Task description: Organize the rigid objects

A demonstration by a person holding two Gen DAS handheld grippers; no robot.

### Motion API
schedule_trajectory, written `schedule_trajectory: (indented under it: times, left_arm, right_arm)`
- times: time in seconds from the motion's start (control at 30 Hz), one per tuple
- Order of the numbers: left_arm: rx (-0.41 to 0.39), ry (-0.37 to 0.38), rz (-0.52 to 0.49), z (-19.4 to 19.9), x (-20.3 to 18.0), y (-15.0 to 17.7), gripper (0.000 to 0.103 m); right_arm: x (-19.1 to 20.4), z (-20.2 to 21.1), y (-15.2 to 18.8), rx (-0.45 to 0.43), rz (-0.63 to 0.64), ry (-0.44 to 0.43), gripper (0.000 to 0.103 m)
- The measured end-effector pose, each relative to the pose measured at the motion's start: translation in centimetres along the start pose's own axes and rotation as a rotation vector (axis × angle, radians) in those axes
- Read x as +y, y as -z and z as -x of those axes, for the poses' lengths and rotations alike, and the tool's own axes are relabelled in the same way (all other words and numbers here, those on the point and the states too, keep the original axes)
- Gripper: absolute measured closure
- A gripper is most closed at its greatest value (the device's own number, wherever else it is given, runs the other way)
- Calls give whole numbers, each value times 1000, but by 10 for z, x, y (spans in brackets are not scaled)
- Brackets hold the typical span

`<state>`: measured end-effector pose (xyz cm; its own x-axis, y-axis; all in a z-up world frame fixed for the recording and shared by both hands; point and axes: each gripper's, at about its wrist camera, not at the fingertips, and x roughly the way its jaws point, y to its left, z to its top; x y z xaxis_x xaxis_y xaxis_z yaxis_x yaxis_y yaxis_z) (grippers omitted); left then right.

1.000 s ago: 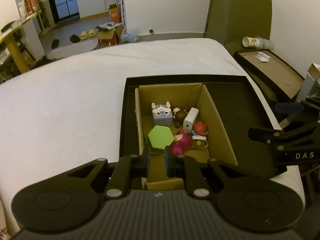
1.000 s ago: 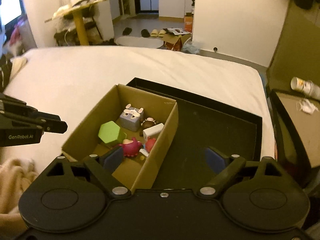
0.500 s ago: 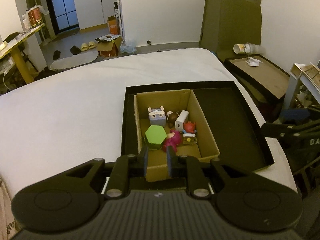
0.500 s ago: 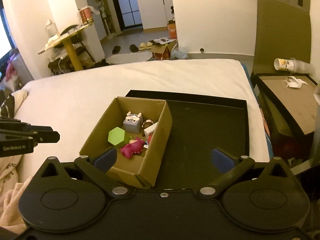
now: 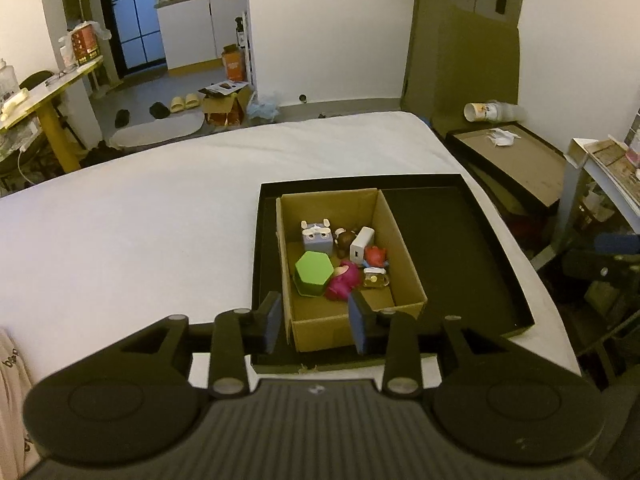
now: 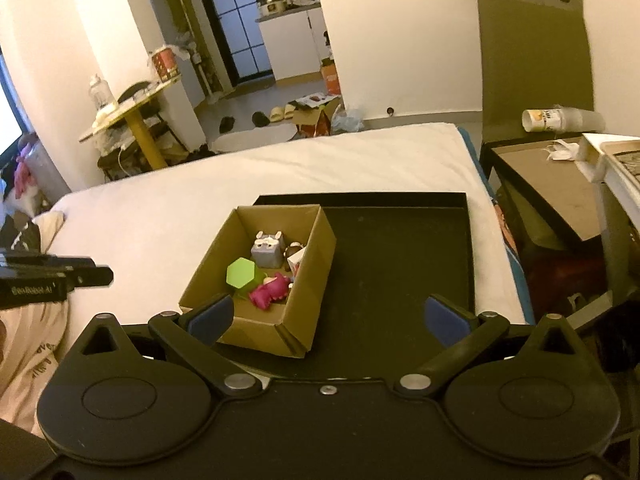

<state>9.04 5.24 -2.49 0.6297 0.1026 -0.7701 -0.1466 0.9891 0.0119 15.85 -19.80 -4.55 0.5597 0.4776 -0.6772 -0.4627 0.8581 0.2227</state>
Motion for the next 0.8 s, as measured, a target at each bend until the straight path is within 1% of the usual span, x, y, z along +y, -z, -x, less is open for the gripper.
schedule_trajectory:
  times: [0.1,0.13,0.17,0.2,0.23,0.27,0.3,0.33,0.37,0.43,0.57,0.67,0.8]
  left_arm:
    - [-8,4,2,9,0,3,66]
    - [-11,4,2,12,1,4,61]
    - [-14,7,3,15,1,5,51]
    - [-19,13,4,19,1,6,46]
    - [-23,22,7,22,1,7,39]
    - [-26,30,9,26,0,8,34]
    - [-31,39,8,31,0,9,31]
    - [-39,36,-1,34,-2,11,26]
    - [-53,15,-20,38,-5,12,22]
    - [-71,-6,-41,43,-8,16,19]
    - [-56,17,-14,49,-8,21,17]
    - [-68,31,-23,57,-13,24,17]
    - [-93,41,-28,69,-17,27,16]
  right_arm:
    - [1,13,2,-14,-5,-1,0]
    - [1,18,2,-21,-8,-6,0]
    - [1,23,3,-28,-15,-13,0]
    - [1,26,3,-32,-21,-19,0]
    - [2,30,4,-38,-25,-26,0]
    - [2,34,5,-46,-27,-32,0]
    - [3,38,5,-54,-25,-37,0]
    - [4,43,6,-61,-24,-40,0]
    - [5,47,7,-68,-27,-45,0]
    - [6,54,9,-79,-37,-51,0]
    - [10,68,15,-95,-40,-43,0]
    - [13,77,19,-107,-46,-57,0]
    - [20,85,24,-120,-16,-41,0]
